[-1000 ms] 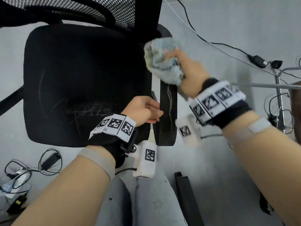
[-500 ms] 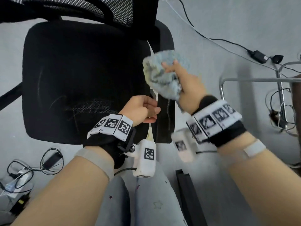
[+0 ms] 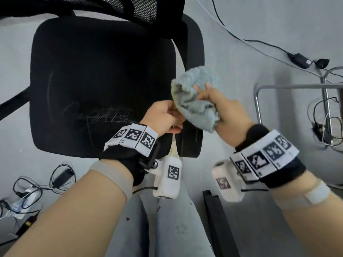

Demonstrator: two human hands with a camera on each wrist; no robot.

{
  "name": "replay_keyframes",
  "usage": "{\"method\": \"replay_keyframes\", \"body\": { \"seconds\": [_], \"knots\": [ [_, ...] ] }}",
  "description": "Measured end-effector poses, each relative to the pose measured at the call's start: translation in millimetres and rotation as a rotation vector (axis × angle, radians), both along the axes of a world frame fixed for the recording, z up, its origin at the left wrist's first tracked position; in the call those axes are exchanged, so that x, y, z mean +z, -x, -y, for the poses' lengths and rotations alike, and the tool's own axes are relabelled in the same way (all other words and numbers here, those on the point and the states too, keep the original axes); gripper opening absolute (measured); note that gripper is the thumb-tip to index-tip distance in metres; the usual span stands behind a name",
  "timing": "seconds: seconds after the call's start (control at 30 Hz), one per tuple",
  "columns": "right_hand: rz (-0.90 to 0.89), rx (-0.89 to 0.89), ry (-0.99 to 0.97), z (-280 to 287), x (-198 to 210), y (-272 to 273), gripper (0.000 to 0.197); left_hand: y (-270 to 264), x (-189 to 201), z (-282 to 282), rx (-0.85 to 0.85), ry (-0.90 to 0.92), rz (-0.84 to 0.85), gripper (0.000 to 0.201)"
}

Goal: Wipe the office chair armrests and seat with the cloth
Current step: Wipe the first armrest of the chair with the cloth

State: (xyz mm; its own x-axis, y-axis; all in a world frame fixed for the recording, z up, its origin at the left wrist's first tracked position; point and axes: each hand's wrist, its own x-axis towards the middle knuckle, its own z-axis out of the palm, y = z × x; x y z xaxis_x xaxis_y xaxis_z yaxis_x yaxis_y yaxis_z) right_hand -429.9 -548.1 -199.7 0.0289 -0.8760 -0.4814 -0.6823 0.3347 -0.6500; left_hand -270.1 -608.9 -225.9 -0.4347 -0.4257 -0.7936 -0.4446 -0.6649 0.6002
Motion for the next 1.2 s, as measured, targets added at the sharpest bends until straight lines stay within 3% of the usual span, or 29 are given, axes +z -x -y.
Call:
{"method": "replay_keyframes", "body": {
  "seconds": [0.1, 0.17, 0.33, 0.5, 0.67, 0.73, 0.87, 1.0, 1.1, 1.2],
  "knots": [
    [-0.013, -0.07, 0.033, 3, -2, -6, 0.051, -7, 1, -15, -0.027, -0.074, -0.013, 0.007],
    [-0.058, -0.113, 0.054, 20, -5, -6, 0.049, -10, -1, -24, -0.028, -0.092, -0.001, 0.011],
    [-0.04, -0.199, 0.087, 12, -11, -13, 0.039, -2, -3, -26, -0.008, 0.025, 0.029, 0.003],
    [0.076, -0.263, 0.039, -54, -6, -34, 0.058, 2, -6, -26, 0.016, 0.044, 0.049, 0.03],
    [0.013, -0.283, 0.095, -20, -11, -24, 0.044, 5, -8, -33, 0.038, 0.024, 0.057, 0.017],
    [0.01, -0.292, 0.118, -3, -14, -19, 0.039, 8, -10, -40, 0.018, 0.056, 0.066, 0.019],
    [0.017, -0.32, 0.138, -5, -19, -17, 0.039, 14, -9, -43, -0.026, 0.171, 0.075, 0.003],
    [0.096, -0.347, 0.105, -49, -20, -19, 0.044, 18, -10, -35, -0.05, 0.153, 0.087, 0.029],
    [0.082, -0.331, 0.083, -69, -18, -26, 0.046, 14, -11, -36, -0.078, 0.13, 0.085, 0.03],
    [0.053, -0.34, 0.112, -50, -19, -29, 0.057, 9, -10, -37, -0.069, 0.05, 0.024, 0.021]
  ]
}}
